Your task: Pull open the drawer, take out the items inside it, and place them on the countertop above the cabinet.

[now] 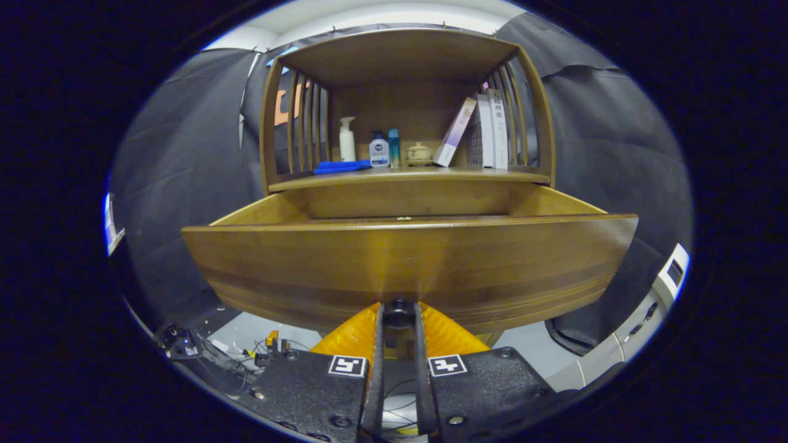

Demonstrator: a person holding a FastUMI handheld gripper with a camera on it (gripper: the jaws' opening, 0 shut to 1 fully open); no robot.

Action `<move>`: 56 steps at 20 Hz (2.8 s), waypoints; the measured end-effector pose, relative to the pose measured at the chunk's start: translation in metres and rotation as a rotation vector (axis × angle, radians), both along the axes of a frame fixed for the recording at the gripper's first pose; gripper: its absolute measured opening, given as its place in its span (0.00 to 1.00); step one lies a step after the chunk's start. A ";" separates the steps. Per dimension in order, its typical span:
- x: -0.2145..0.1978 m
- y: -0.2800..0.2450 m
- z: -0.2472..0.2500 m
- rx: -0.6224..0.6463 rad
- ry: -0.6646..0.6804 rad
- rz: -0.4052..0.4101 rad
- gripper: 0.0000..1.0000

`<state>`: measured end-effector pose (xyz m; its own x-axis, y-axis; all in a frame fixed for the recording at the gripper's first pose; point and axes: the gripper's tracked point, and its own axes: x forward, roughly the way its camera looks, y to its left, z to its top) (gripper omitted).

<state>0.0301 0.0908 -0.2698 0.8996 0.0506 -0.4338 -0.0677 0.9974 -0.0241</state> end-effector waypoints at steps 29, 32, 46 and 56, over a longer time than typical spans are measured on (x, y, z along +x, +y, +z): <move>0.137 0.010 0.214 0.073 -0.082 -0.009 0.99; 0.161 0.018 0.189 0.031 0.061 -0.007 0.98; 0.184 0.016 0.033 -0.017 0.712 -0.042 0.82; 0.174 -0.001 0.012 0.019 0.835 -0.099 0.25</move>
